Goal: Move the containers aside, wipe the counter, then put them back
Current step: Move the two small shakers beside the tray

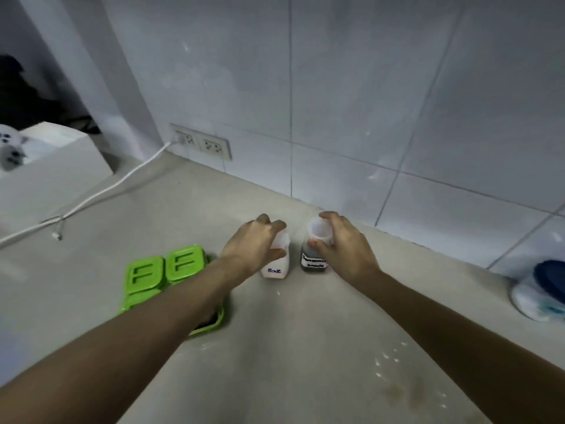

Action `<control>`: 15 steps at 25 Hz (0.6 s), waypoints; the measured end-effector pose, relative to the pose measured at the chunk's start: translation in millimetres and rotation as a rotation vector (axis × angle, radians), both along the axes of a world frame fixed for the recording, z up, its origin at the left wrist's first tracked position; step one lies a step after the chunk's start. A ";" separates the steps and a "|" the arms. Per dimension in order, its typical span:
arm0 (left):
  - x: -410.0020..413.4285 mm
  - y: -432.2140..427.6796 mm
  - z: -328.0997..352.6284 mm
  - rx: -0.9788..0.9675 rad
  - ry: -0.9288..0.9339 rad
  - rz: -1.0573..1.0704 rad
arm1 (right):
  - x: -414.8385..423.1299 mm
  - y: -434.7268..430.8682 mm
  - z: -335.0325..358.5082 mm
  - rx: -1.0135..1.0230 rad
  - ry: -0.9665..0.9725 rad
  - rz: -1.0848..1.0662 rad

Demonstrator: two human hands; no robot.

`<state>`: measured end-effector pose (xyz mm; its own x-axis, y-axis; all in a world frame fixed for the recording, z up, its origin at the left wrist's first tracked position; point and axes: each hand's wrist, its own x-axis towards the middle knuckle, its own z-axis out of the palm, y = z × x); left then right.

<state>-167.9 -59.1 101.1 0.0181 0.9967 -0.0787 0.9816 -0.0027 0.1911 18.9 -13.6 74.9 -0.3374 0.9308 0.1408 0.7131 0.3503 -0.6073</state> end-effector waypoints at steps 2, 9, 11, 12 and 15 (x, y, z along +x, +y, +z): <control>-30.3 -9.9 -2.8 0.010 0.009 0.042 | -35.3 -5.0 -3.5 -0.009 -0.008 0.052; -91.4 -25.6 -8.4 0.076 -0.065 0.178 | -108.1 -21.1 -15.7 -0.022 -0.031 0.133; -92.4 -26.0 -11.1 0.085 -0.081 0.189 | -113.6 -21.6 -21.1 -0.026 -0.025 0.120; -90.4 -26.3 -12.2 0.077 -0.082 0.200 | -114.2 -20.9 -23.2 -0.049 -0.011 0.115; -79.7 -24.0 -9.9 0.050 -0.013 0.216 | -104.8 -18.1 -27.4 -0.168 0.042 0.128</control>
<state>-247.7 -83.1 91.2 -0.1959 0.9801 -0.0307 0.9577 0.1980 0.2089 -85.9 -31.7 47.5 -0.4518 0.8921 0.0036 0.6422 0.3280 -0.6928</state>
